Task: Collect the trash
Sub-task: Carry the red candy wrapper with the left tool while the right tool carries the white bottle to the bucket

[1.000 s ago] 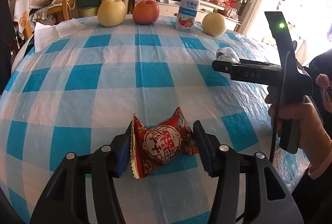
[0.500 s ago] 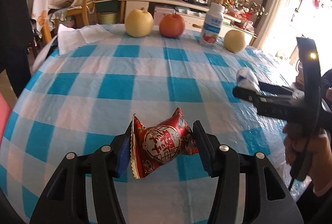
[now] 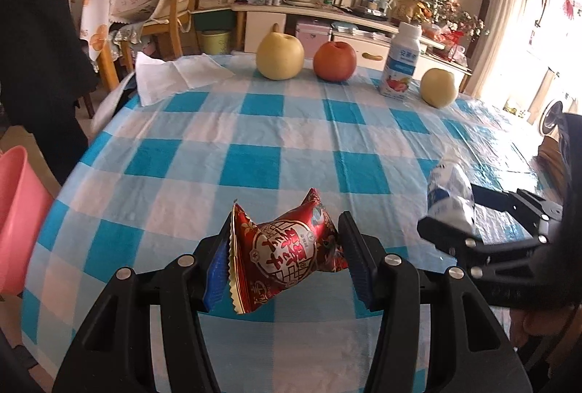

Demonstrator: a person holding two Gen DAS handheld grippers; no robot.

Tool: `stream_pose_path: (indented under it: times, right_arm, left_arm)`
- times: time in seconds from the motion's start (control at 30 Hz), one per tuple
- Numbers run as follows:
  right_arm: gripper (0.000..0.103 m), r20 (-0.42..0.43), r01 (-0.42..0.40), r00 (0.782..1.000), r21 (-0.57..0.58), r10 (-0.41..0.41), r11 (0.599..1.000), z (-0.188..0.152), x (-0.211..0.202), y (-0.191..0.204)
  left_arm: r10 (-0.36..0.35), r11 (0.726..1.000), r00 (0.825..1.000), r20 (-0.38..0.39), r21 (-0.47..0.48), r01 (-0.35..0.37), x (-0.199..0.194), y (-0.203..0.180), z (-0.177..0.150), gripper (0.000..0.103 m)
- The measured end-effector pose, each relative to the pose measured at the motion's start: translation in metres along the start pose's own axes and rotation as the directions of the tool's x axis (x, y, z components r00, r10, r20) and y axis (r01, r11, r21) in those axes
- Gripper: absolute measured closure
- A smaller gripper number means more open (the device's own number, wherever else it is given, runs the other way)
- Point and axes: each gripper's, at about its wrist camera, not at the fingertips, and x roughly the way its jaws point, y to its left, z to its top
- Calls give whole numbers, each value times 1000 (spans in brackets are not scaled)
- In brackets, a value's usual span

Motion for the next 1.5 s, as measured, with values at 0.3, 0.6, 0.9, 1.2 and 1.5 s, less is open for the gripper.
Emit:
stream_pose_path:
  times: [0.3, 0.6, 0.9, 1.2, 1.5]
  right_arm:
    - [16, 14, -32, 999, 11, 32, 999, 3, -9, 14]
    - [16, 19, -42, 999, -27, 43, 999, 4, -15, 40]
    - [16, 19, -67, 997, -72, 69, 995, 7, -16, 70]
    - [16, 15, -95, 995, -134, 98, 986, 12, -13, 104]
    - [16, 23, -141, 989, -193, 148, 971, 29, -8, 150]
  left_arm:
    - [57, 998, 998, 40, -13, -57, -11, 14, 6, 47]
    - [109, 994, 991, 72, -34, -107, -22, 30, 13, 47]
    - [162, 985, 982, 97, -78, -154, -35, 51, 17, 47]
    - [223, 964, 968, 116, -172, -202, -50, 90, 23, 47]
    - [336, 899, 933, 127, -337, -278, -74, 157, 26, 47]
